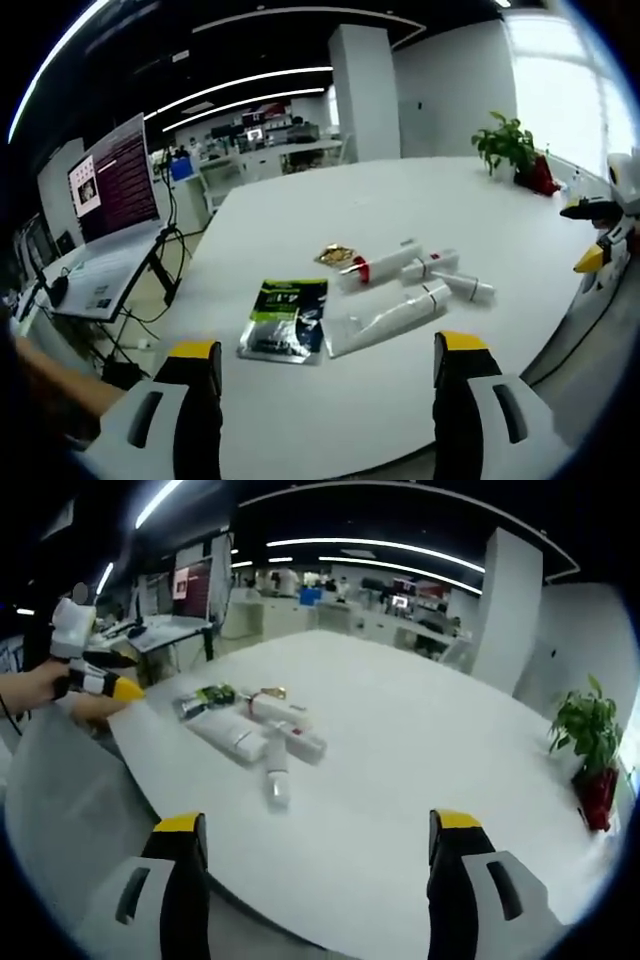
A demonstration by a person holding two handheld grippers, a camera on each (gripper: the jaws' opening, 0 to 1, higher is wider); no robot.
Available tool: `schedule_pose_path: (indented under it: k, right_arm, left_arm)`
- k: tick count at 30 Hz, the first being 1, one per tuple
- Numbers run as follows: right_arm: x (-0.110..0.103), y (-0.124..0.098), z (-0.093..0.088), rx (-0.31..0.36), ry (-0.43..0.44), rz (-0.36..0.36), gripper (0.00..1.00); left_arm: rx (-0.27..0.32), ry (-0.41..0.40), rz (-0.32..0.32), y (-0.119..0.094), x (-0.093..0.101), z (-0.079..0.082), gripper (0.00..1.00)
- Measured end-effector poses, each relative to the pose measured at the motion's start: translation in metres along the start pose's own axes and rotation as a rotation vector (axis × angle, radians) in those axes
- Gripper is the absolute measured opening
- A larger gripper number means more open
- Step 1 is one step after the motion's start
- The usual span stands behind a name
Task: Arrange the skincare products in the storage area until every visible bottle or jar stands upright without overlapping.
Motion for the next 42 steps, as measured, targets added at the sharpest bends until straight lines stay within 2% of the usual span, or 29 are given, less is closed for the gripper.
schedule_pose_path:
  k: [11,14,18,21,25,27,42]
  right_arm:
    - [-0.007,0.007,-0.002,-0.037,0.004,0.078,0.9]
    - [-0.004,0.011,-0.003,-0.04,0.042,0.111,0.89]
    - [0.0,0.021,-0.006,-0.058,0.041,0.126,0.88]
    - [-0.001,0.029,-0.003,-0.072,0.005,0.148,0.88]
    - [-0.007,0.042,0.001,-0.106,-0.091,0.2,0.87]
    - [-0.01,0.047,0.004,-0.117,-0.115,0.234,0.86]
    - [-0.025,0.09,0.036,-0.151,-0.238,0.328,0.8]
  left_arm:
    - [-0.007,0.017,0.003,-0.001,0.002,0.0,0.82]
    - [-0.006,0.014,0.005,-0.001,0.002,0.0,0.82]
    - [-0.005,0.01,0.001,-0.001,0.001,0.0,0.82]
    - [-0.005,0.013,-0.002,-0.001,0.001,0.0,0.81]
    - [-0.004,0.013,-0.003,-0.001,0.002,0.0,0.81]
    - [0.002,0.006,-0.003,-0.002,0.001,0.001,0.8]
    - [-0.004,0.006,-0.008,-0.003,0.0,-0.001,0.78]
Point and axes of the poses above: the point that each gripper's makers call its tool centre point, and the gripper's own axes: y roughly forward along the fingers, x roughly to its right, z roughly out of its top, the point moved 6 cm from there along -y, roughly backward along the fingers, and after that the axes turned 3 degrees about -y, right-handed, at the moved point
